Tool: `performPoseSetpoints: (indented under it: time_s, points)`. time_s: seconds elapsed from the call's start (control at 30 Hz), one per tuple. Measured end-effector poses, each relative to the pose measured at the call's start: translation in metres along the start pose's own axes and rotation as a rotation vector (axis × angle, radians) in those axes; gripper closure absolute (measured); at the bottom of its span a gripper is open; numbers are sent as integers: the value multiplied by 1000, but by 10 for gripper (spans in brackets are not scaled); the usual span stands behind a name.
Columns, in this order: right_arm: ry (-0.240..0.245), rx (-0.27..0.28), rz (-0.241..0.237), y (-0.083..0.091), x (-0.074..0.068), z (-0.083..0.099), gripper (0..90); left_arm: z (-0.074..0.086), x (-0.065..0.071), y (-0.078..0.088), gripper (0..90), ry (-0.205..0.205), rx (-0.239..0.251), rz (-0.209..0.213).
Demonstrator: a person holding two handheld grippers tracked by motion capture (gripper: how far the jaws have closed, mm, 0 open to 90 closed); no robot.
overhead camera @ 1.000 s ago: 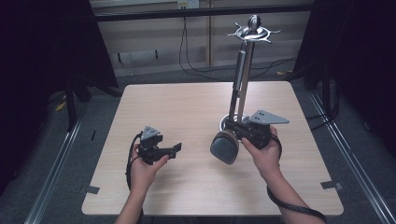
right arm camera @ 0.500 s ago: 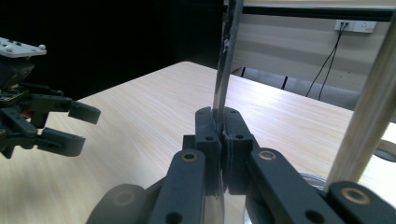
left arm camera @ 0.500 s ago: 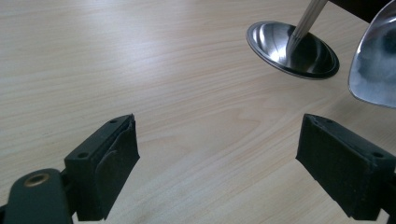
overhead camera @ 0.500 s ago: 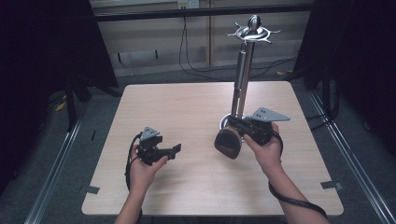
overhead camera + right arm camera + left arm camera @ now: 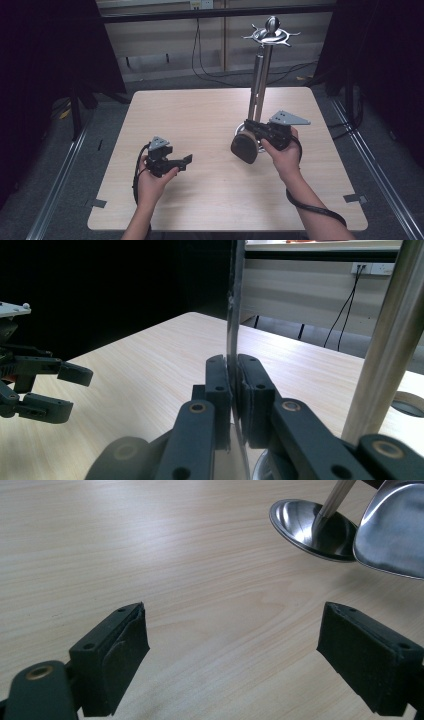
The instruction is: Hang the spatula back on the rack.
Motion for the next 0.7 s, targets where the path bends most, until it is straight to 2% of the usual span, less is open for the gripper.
performPoseSetpoints:
  time_s: [0.7]
  points:
    - [-9,4,15,-2,3,-6,700,1,0,0,123,-20,-8,9]
Point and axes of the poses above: each handheld gripper's, and its own axes: y roughly backward along the jaws, z roughly out of its underside, x roughly to its right, the point moved 3 cm from there along -y, roughly forward along the jaws, and after that the axes turned 11 degrees about -z, right-handed, at the moved point
